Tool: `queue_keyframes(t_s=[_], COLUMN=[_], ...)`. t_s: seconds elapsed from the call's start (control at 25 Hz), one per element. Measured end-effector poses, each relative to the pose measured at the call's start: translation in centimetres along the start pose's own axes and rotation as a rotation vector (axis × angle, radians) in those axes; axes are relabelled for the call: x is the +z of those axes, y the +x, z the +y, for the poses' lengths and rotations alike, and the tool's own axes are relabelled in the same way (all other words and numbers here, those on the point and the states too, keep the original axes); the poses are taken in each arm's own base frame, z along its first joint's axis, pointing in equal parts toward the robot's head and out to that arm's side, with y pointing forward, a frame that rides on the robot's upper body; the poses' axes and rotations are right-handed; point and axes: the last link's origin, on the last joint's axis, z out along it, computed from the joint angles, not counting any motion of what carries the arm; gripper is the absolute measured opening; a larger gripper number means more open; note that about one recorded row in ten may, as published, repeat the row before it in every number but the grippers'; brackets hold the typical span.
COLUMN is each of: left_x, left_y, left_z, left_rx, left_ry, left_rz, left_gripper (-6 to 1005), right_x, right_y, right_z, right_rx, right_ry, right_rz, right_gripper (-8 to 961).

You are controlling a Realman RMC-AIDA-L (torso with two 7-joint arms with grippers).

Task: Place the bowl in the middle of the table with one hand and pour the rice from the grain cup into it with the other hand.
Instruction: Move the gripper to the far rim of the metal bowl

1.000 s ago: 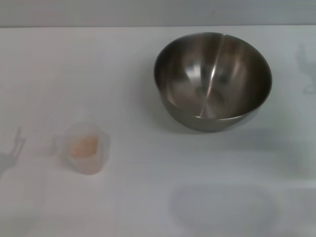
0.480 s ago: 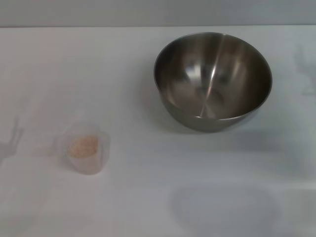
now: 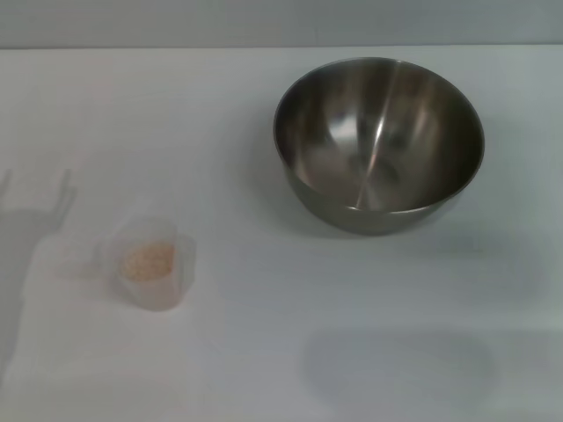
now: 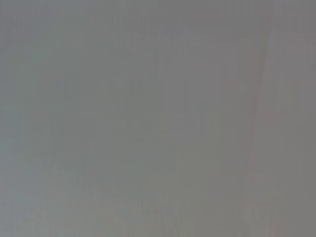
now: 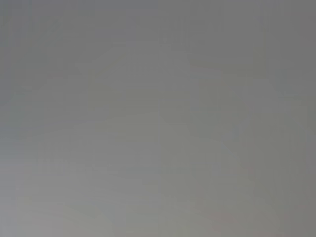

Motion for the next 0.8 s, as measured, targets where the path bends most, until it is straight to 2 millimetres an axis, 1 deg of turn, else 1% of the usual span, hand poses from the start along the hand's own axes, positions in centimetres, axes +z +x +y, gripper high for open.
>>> queue_keyframes(t_s=[0.04,0.08,0.12,0.24,0.28,0.32,0.36,0.48,0.52,0.56,0.68,0.72,0.76,0.8], left_x=[0.3,0.5,0.5,0.9,0.9,0.9,1.1,1.4,1.6,1.6,1.9,2.0,2.0,2.1], left_y=[0.0,-0.1,-0.1,-0.2,-0.2,-0.2,-0.2,-0.2,-0.2,-0.2,-0.1,0.0,0.0,0.0], left_z=[0.0,0.1,0.1,0.2,0.2,0.2,0.2,0.3,0.3,0.3,0.4,0.4,0.4,0.4], left_rx=[0.001,0.001,0.001,0.001,0.001,0.001,0.001,0.001,0.001,0.001,0.001,0.003,0.003,0.006], left_ry=[-0.004,-0.006,-0.006,-0.011,-0.011,-0.011,-0.012,-0.014,-0.015,-0.015,-0.020,-0.022,-0.022,-0.022], left_rz=[-0.001,-0.004,-0.004,-0.010,-0.010,-0.011,-0.012,-0.013,-0.009,-0.009,-0.003,0.001,0.001,0.003], left_gripper=[798,798,797,796,795,795,794,793,793,792,791,790,790,789], right_x=[0.6,1.7,1.7,3.1,3.1,3.8,3.8,4.8,5.3,5.3,5.4,5.6,5.6,5.6], right_y=[-0.3,-0.6,-0.6,-1.4,-1.4,-1.7,-1.7,-2.2,-2.7,-2.7,-3.3,-4.1,-4.1,-4.4], right_z=[0.1,0.4,0.4,0.5,0.5,0.8,0.8,1.4,2.1,2.1,3.0,3.3,3.3,3.4], right_rx=[0.022,0.054,0.054,0.093,0.093,0.109,0.109,0.128,0.137,0.137,0.142,0.149,0.149,0.156], right_ry=[-0.009,-0.026,-0.026,-0.040,-0.040,-0.064,-0.064,-0.108,-0.149,-0.149,-0.214,-0.249,-0.249,-0.263], right_rz=[0.050,0.149,0.149,0.290,0.290,0.393,0.393,0.547,0.662,0.662,0.849,0.952,0.952,0.987], right_gripper=[630,630,630,629,629,629,629,629,629,629,630,630,630,629])
